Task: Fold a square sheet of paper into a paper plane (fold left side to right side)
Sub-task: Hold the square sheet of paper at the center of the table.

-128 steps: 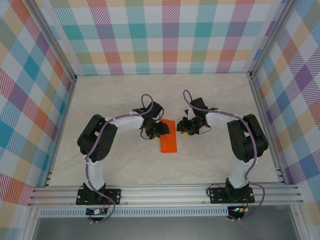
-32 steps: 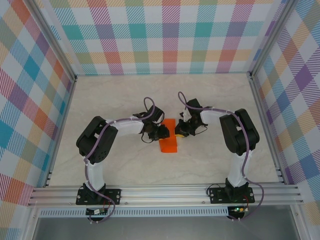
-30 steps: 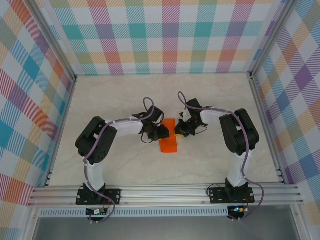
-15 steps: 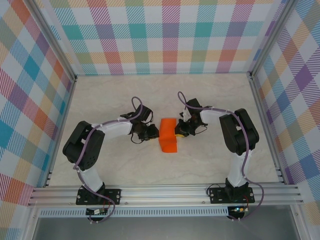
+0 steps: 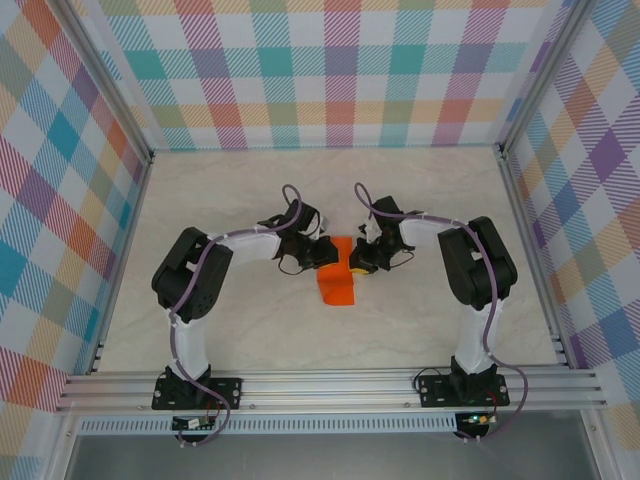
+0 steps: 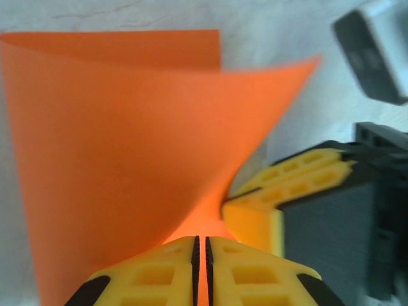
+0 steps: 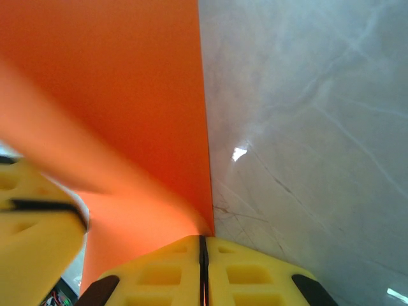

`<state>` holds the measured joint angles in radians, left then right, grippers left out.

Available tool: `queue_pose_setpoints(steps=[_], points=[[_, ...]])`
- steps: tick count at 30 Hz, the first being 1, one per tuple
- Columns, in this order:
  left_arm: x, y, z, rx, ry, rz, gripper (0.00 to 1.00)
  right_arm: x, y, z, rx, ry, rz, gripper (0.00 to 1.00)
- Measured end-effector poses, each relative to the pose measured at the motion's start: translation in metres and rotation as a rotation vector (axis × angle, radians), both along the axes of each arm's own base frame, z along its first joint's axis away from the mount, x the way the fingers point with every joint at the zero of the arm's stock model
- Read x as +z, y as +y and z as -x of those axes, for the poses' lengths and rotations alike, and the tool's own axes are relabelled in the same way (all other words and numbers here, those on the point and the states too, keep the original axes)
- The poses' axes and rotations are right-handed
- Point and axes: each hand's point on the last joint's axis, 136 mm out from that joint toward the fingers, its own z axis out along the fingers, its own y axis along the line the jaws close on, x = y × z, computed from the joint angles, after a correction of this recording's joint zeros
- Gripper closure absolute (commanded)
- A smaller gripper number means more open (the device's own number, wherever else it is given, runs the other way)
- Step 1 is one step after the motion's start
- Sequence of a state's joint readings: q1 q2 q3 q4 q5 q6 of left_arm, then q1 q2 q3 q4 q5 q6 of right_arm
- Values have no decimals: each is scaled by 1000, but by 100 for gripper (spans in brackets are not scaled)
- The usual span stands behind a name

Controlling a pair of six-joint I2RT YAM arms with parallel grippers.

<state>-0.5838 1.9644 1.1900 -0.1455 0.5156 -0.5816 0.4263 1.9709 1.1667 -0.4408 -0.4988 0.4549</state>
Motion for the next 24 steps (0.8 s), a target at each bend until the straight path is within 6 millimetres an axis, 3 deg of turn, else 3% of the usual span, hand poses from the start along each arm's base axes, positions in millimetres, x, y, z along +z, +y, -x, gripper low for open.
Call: queue_pose_setpoints(steps=[5,24], points=[[-17,4,1,1,19,-34,86,0,0,0,1,5,8,90],[-16,10,-13,44,-17,-34,82,-1,0,0,7,11,19,90]])
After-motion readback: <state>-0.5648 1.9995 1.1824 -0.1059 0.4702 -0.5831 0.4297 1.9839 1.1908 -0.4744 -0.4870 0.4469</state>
